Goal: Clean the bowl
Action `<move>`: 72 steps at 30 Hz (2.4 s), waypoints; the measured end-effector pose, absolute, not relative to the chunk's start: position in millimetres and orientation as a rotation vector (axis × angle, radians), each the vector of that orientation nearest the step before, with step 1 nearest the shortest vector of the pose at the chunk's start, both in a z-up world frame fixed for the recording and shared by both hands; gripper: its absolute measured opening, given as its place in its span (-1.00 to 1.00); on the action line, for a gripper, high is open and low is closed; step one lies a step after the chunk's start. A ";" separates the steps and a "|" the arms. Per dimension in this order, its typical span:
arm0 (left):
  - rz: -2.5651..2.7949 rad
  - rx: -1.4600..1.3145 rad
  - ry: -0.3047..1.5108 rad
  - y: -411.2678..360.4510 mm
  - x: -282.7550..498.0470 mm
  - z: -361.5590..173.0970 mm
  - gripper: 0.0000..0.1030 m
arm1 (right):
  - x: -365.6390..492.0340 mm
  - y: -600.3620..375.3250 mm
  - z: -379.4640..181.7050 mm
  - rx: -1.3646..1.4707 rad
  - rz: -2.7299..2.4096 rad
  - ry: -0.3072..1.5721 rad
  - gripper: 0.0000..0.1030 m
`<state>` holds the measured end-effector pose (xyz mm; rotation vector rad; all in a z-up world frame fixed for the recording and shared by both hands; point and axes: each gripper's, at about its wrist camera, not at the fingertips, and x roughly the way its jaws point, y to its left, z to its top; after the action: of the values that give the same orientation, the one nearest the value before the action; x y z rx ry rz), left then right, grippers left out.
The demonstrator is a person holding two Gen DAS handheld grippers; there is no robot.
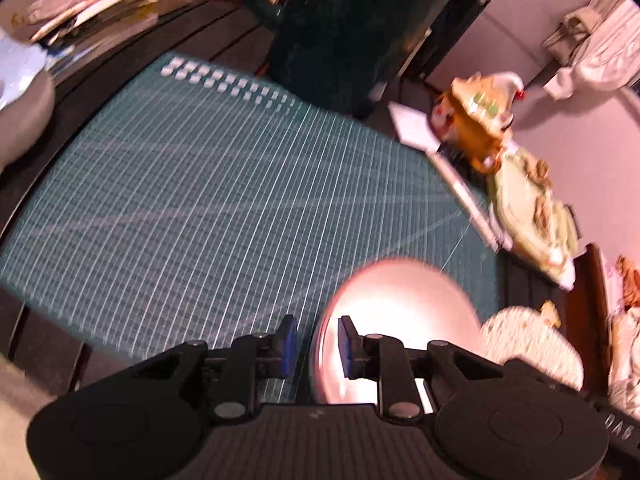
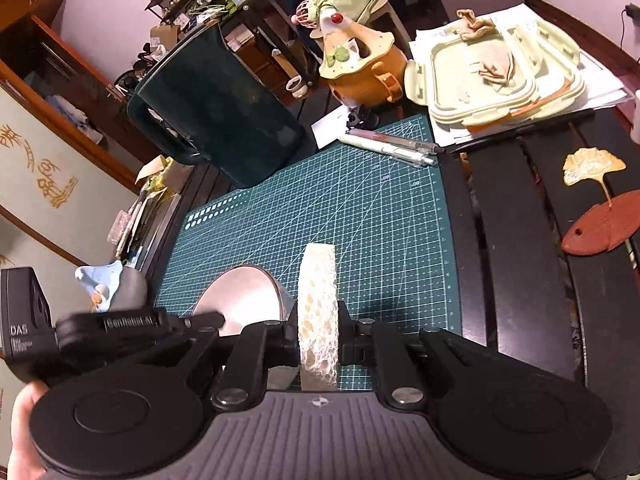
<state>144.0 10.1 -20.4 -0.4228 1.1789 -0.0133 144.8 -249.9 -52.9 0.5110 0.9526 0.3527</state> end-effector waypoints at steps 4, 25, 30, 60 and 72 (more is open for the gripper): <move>-0.026 -0.424 1.221 2.4 144.2 -31.7 -0.63 | 144.3 -248.2 -48.7 0.526 0.375 0.945 -0.75; -0.033 -0.377 1.194 -0.8 147.6 -30.7 -0.62 | 150.1 -241.9 -63.1 0.386 0.317 1.032 -0.72; -0.038 -0.372 1.195 -0.6 148.8 -31.3 -0.62 | 146.6 -241.4 -60.4 0.359 0.352 1.021 -0.49; -0.027 -0.358 1.179 -4.1 145.2 -29.6 -0.60 | 149.1 -249.9 -58.6 0.660 0.307 0.933 -0.76; -0.033 -0.338 1.176 -7.4 144.3 -28.3 -0.58 | 154.2 -262.9 -64.6 0.796 0.299 0.915 -0.76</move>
<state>144.3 -7.4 -28.3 -0.3385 1.1761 -0.0330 154.2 -262.9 -64.6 0.7961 0.9155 0.2995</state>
